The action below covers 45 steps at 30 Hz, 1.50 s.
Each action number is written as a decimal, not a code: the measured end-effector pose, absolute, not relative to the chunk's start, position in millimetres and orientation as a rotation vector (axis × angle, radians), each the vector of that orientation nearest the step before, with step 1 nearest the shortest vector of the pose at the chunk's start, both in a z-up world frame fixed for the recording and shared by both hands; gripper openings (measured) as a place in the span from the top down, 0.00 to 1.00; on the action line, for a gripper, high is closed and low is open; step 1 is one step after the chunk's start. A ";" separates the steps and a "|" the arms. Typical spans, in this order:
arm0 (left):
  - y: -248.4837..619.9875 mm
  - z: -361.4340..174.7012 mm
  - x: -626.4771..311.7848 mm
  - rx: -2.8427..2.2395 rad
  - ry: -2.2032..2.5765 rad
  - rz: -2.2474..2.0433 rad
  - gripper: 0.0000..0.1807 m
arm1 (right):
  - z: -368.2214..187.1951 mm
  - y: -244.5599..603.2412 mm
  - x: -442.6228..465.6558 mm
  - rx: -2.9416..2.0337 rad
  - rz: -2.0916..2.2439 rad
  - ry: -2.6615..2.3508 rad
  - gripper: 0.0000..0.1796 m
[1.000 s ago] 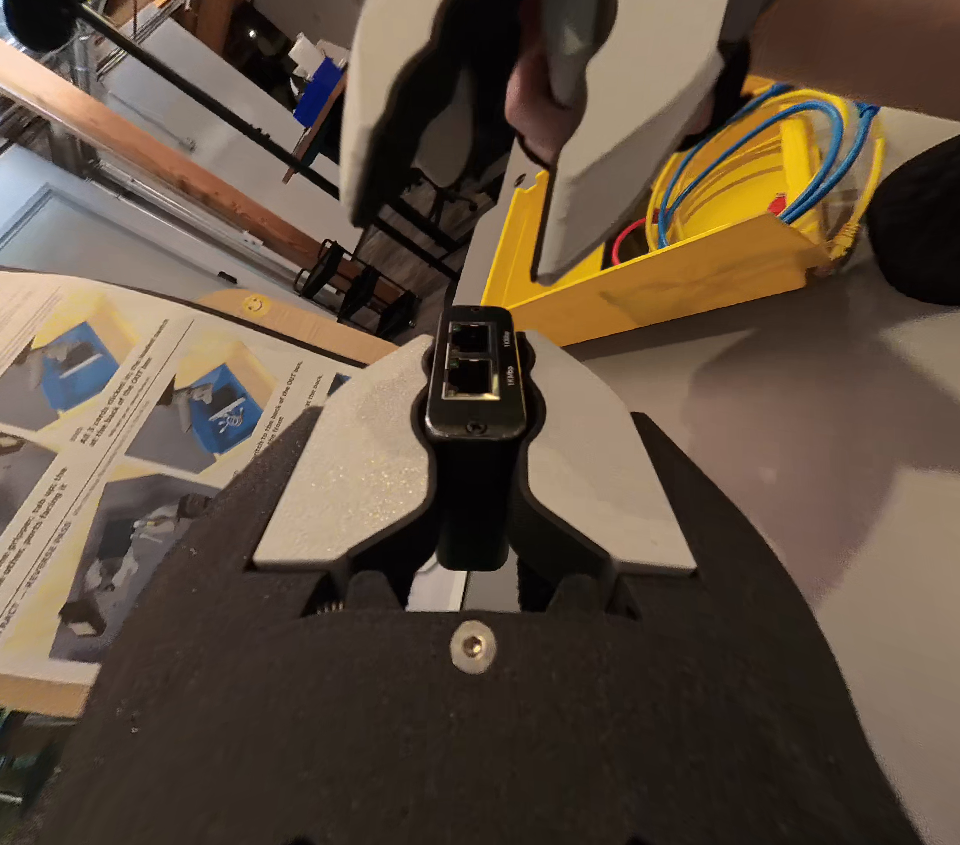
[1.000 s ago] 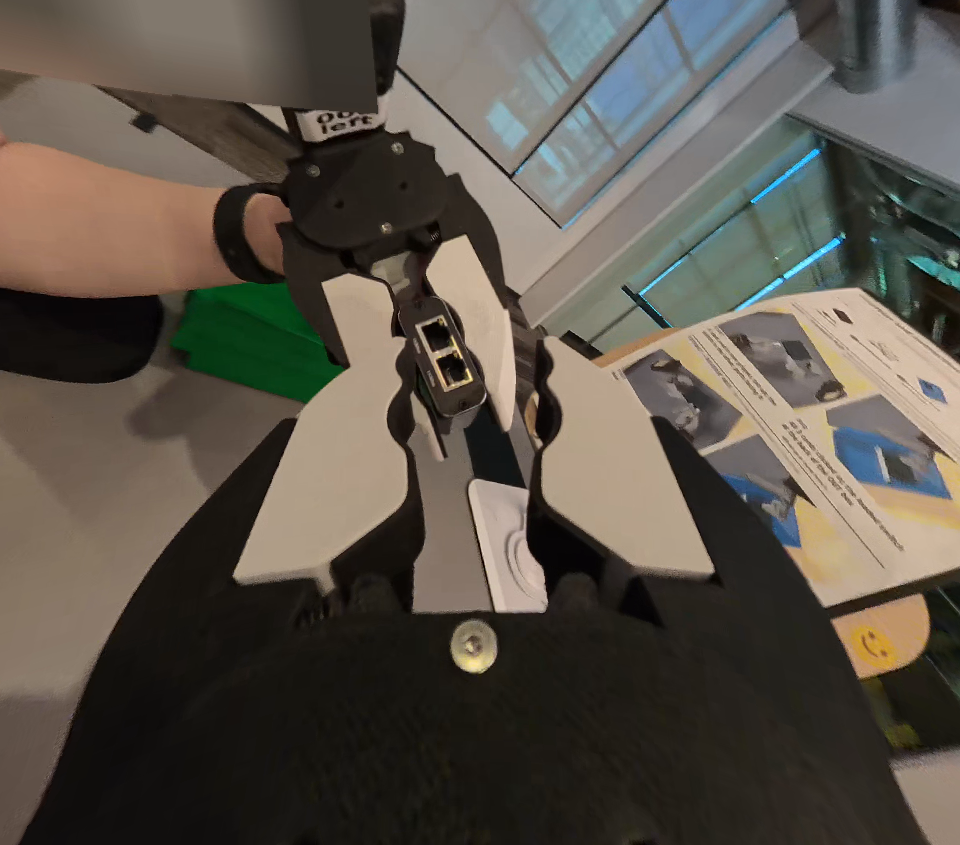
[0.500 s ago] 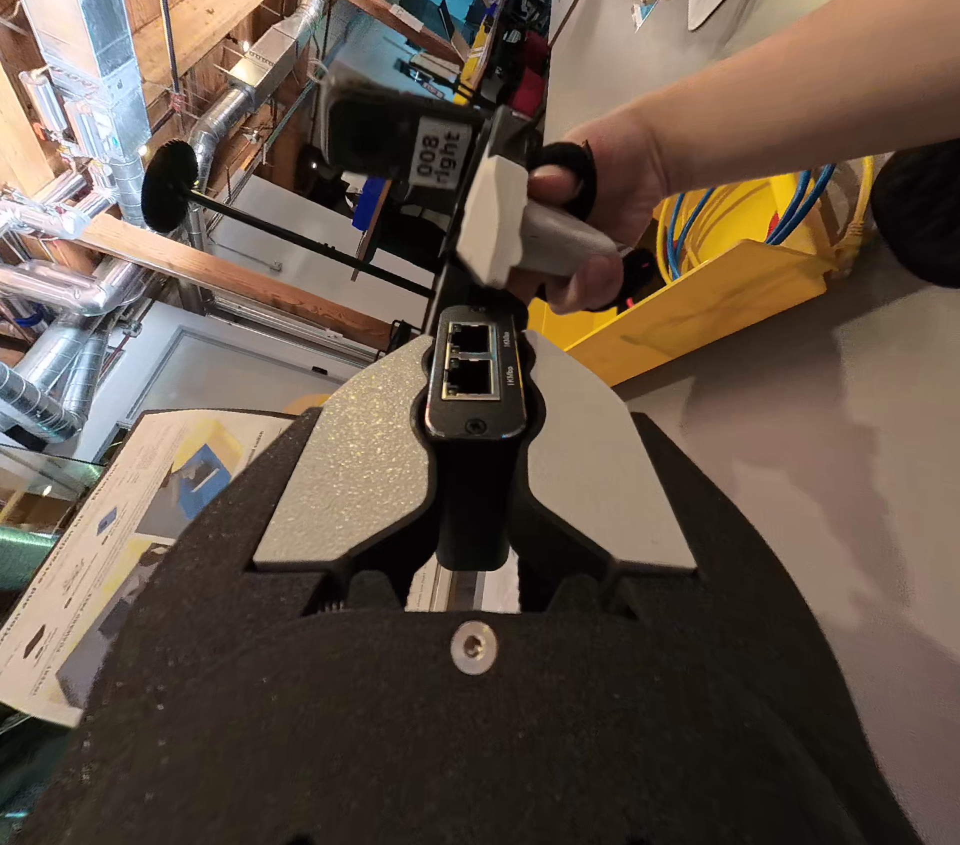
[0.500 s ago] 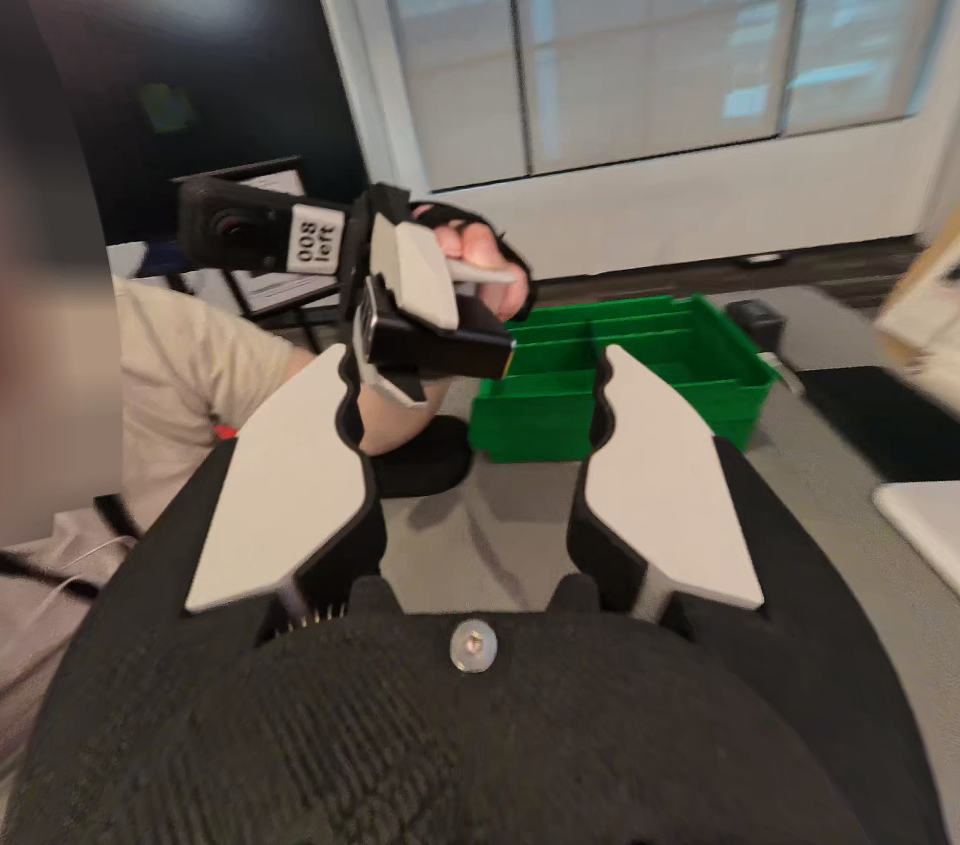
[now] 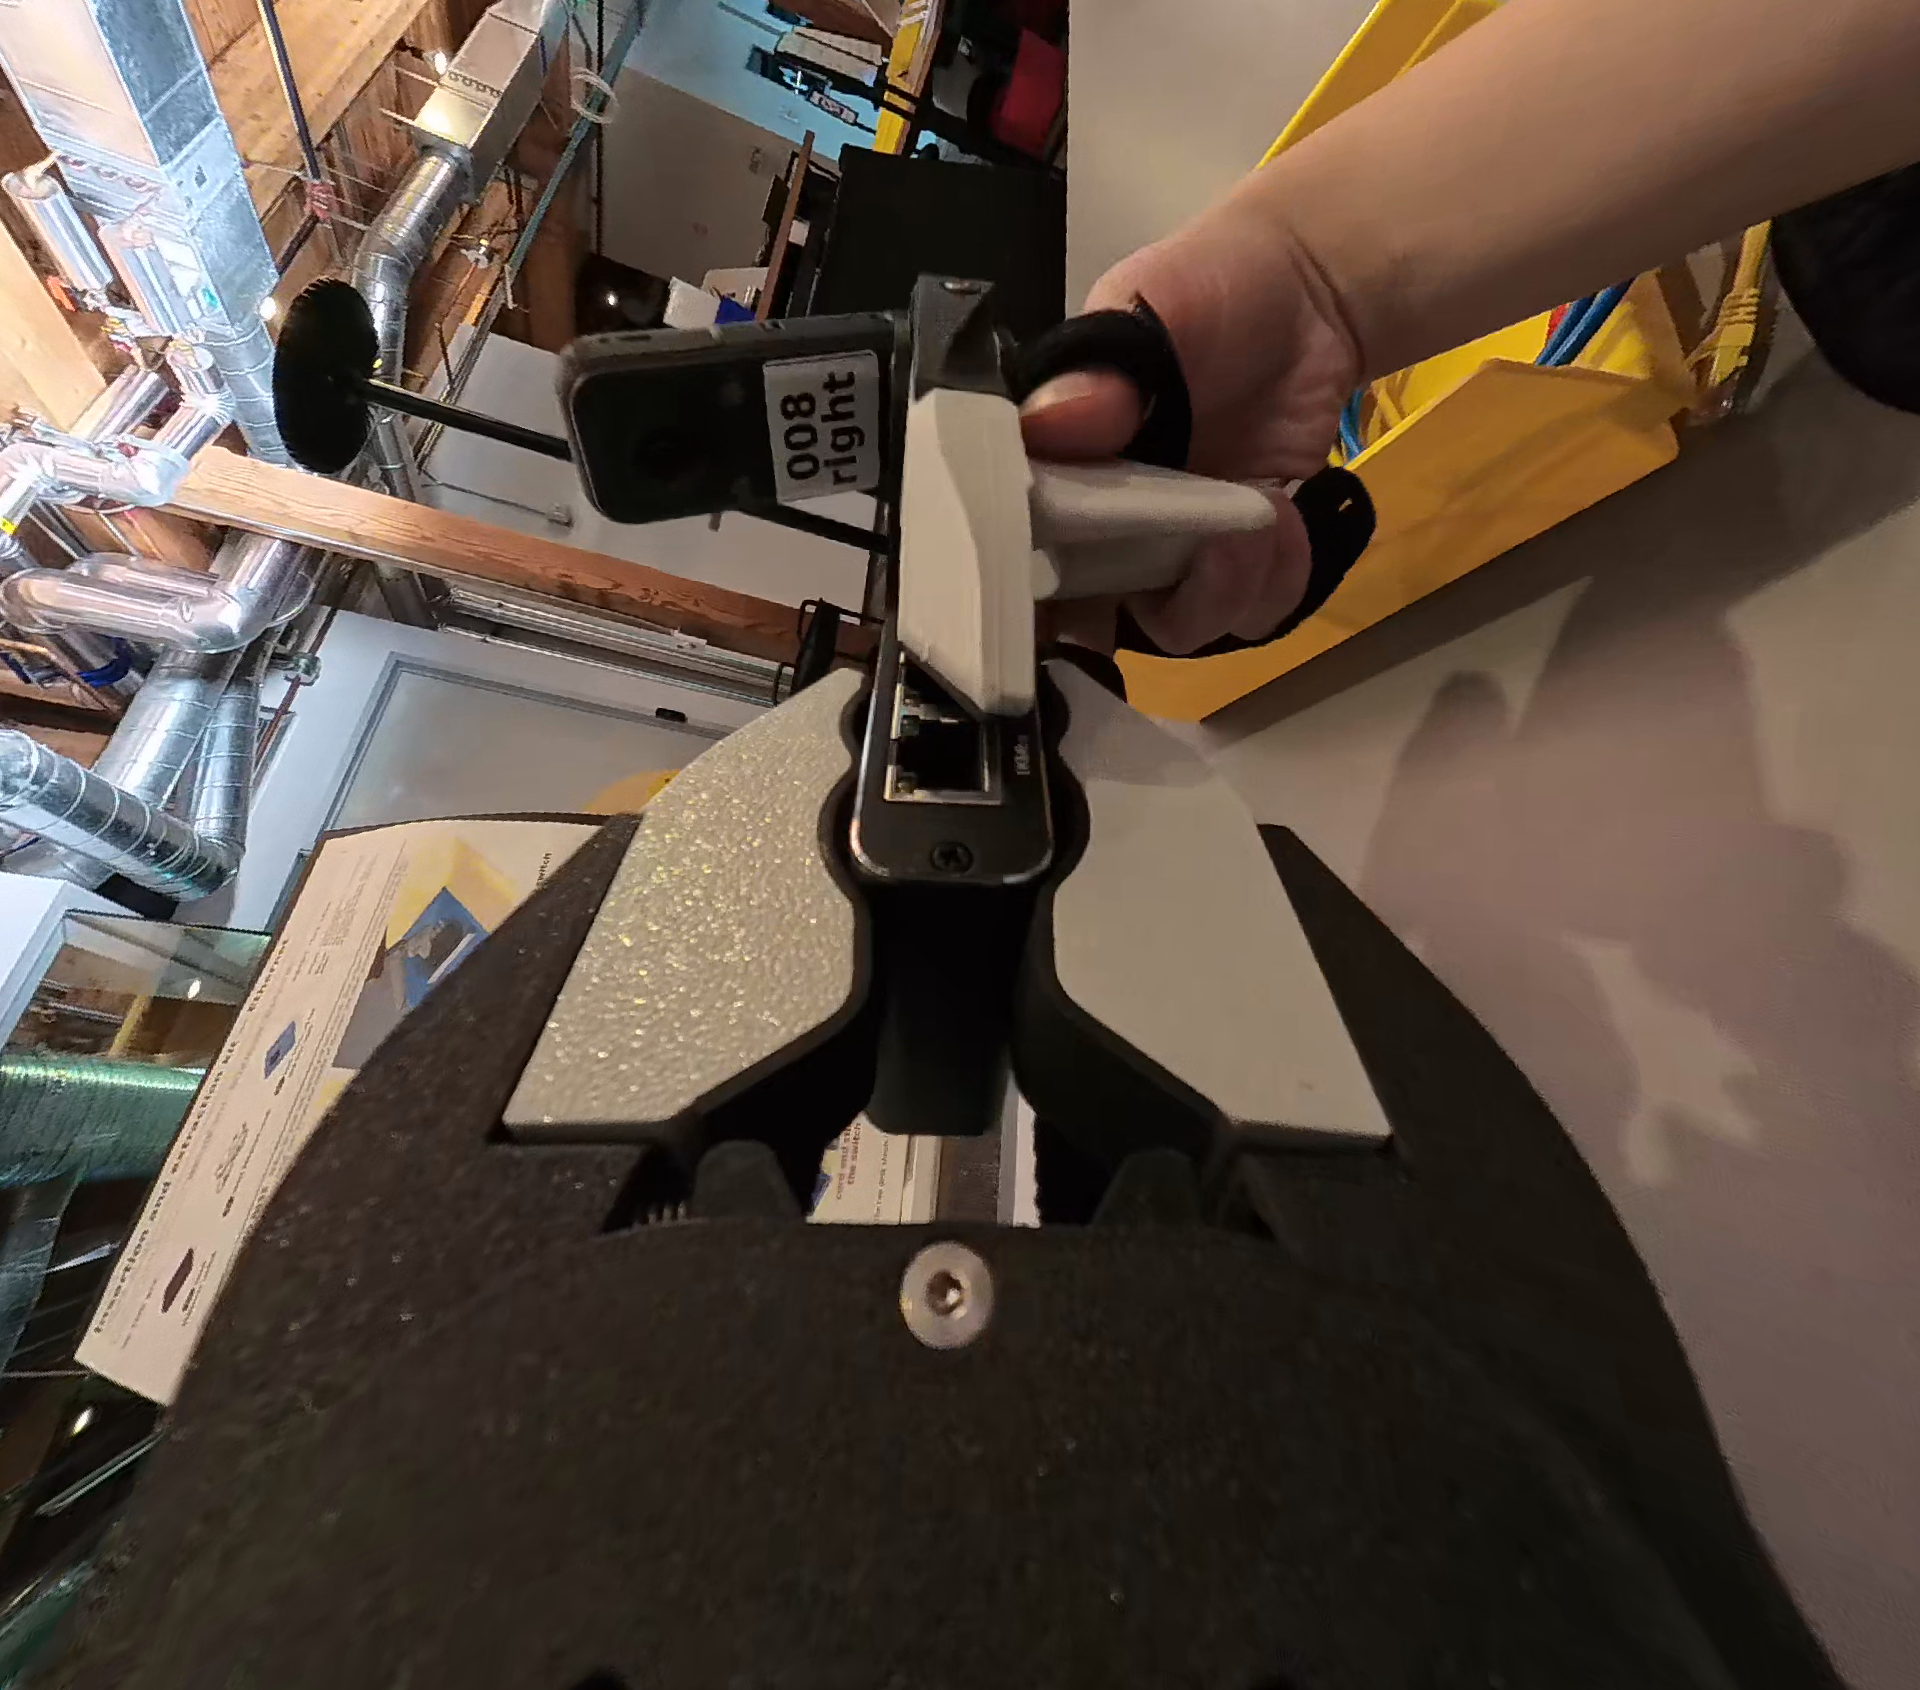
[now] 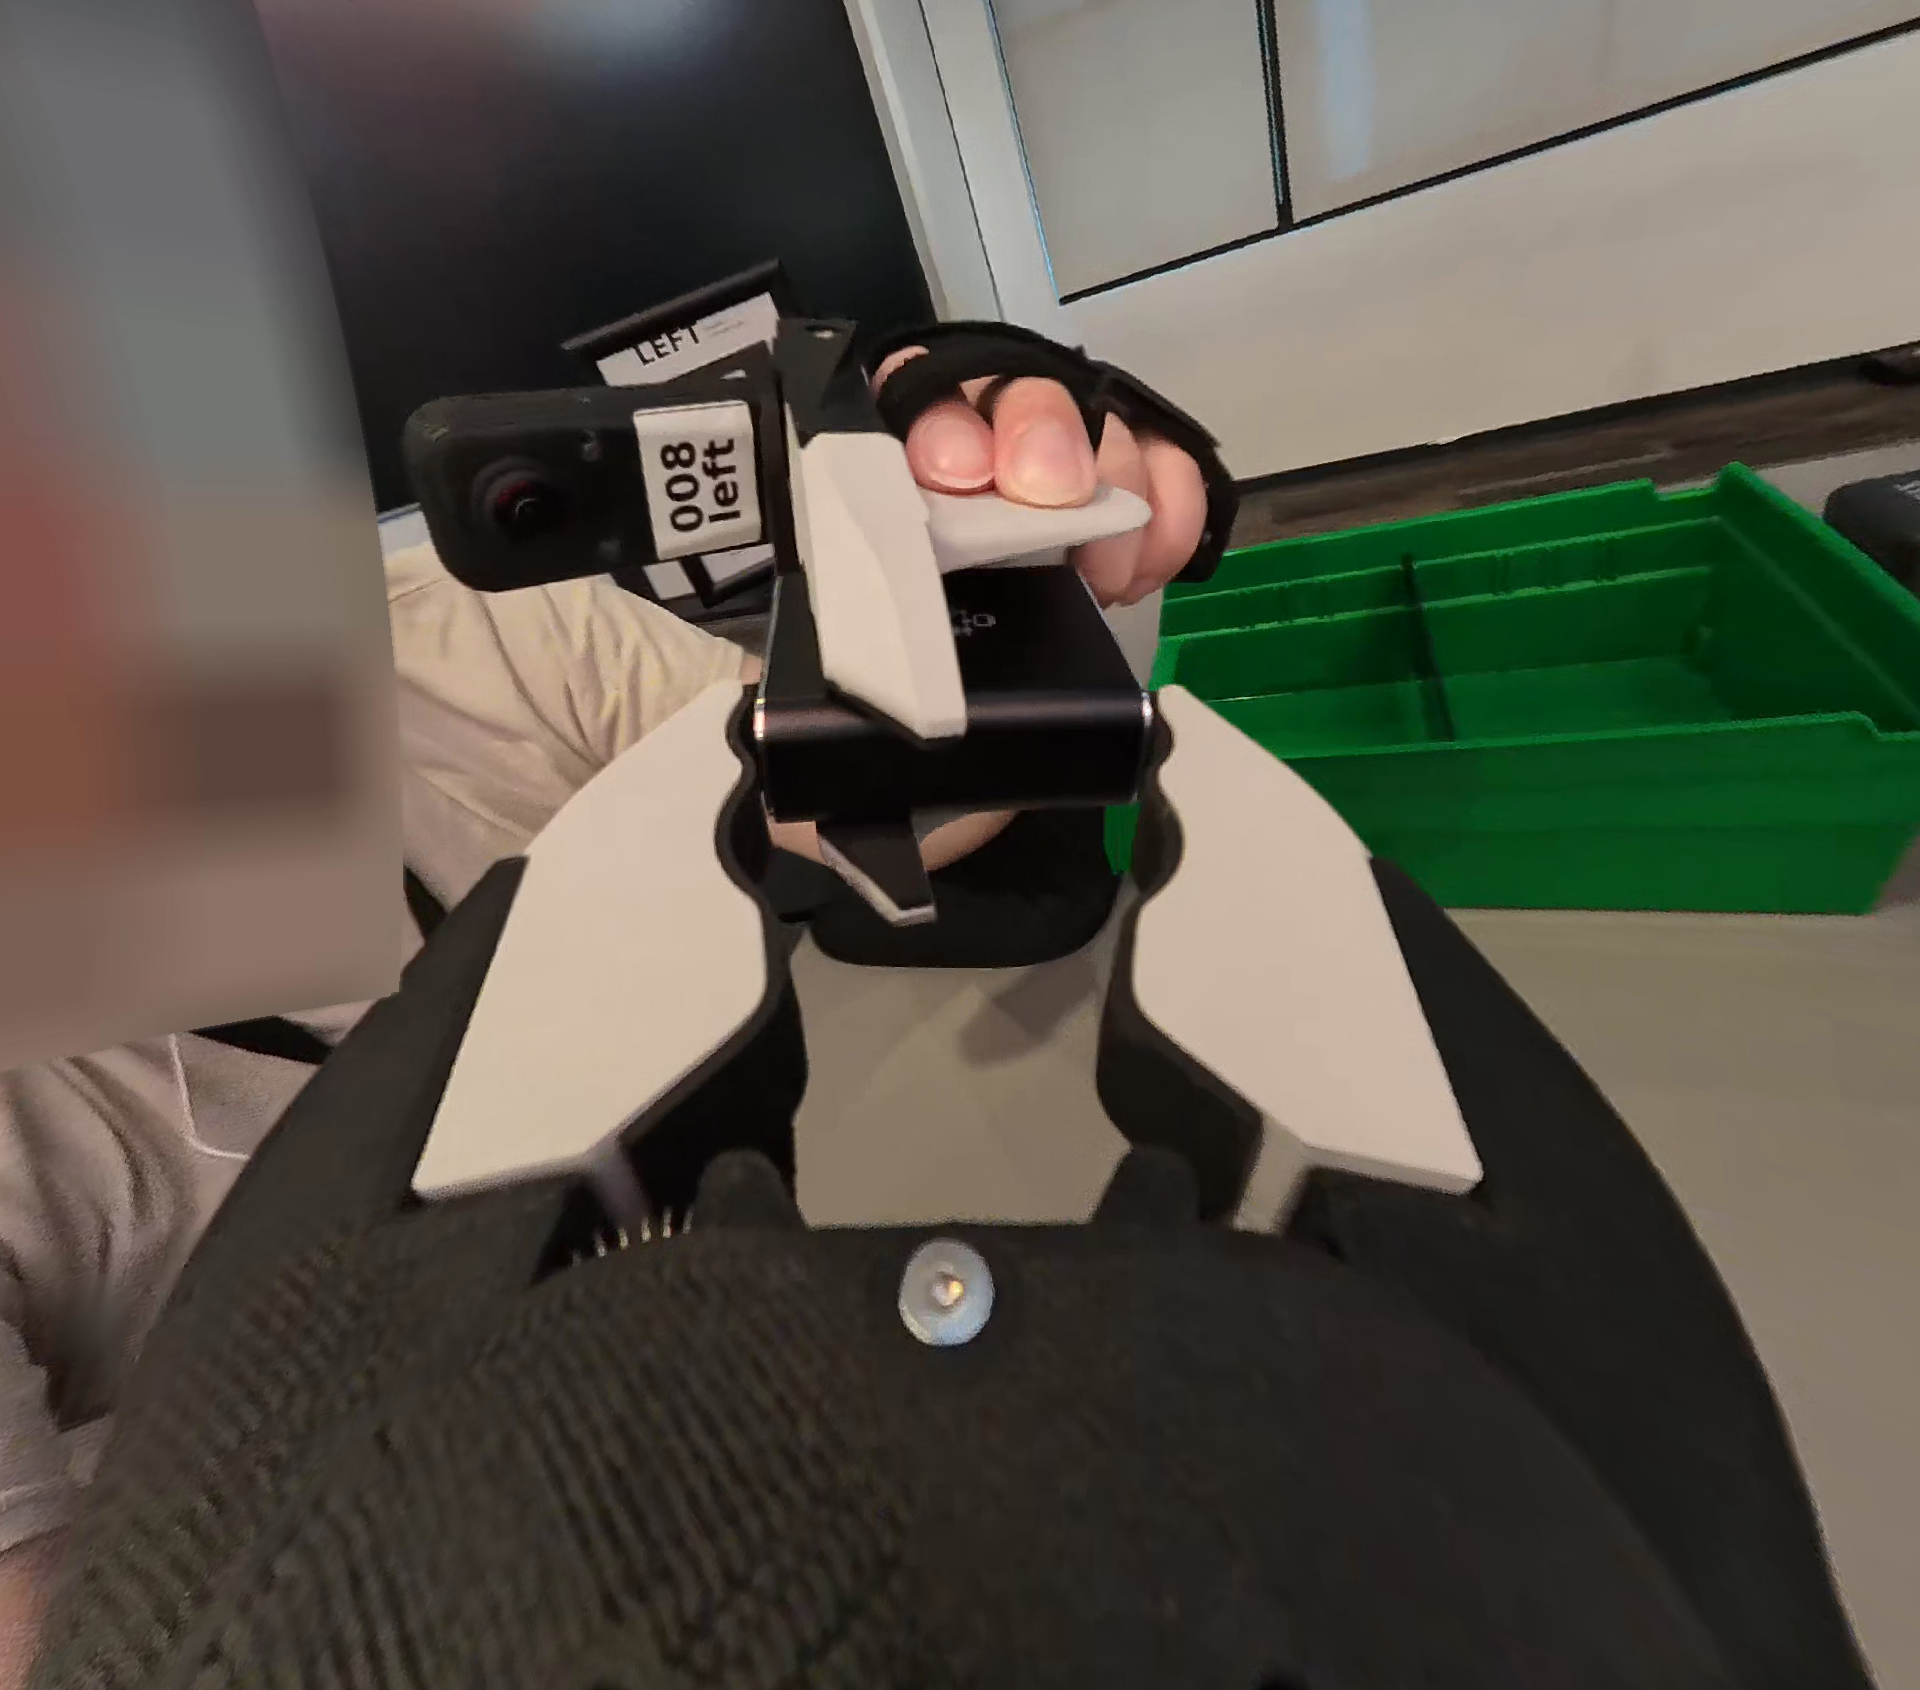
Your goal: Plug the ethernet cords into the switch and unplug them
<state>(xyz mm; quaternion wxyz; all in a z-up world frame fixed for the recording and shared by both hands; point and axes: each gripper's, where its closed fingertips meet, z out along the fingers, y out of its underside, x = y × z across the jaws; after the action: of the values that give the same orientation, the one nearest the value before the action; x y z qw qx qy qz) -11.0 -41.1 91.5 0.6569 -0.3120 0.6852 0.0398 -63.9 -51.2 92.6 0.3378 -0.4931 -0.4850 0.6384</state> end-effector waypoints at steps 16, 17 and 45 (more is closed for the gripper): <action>15.7 86.2 -29.8 -1.040 1.388 0.234 0.53 | 90.6 -7.5 -42.0 -1.386 1.502 -1.080 0.62; 21.9 88.6 -32.6 -1.070 1.348 0.263 0.52 | 92.1 -3.0 -37.8 -1.398 1.491 -1.050 0.62; 86.5 112.9 -114.4 -1.449 0.769 0.459 0.51 | -21.4 114.7 192.4 -2.250 0.374 -0.306 0.61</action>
<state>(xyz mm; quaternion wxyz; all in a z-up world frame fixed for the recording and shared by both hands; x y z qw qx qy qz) -114.4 86.5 112.9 0.6588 -0.6399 0.3398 0.2029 192.4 114.7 -21.4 0.4077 -0.8928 -0.1216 0.1484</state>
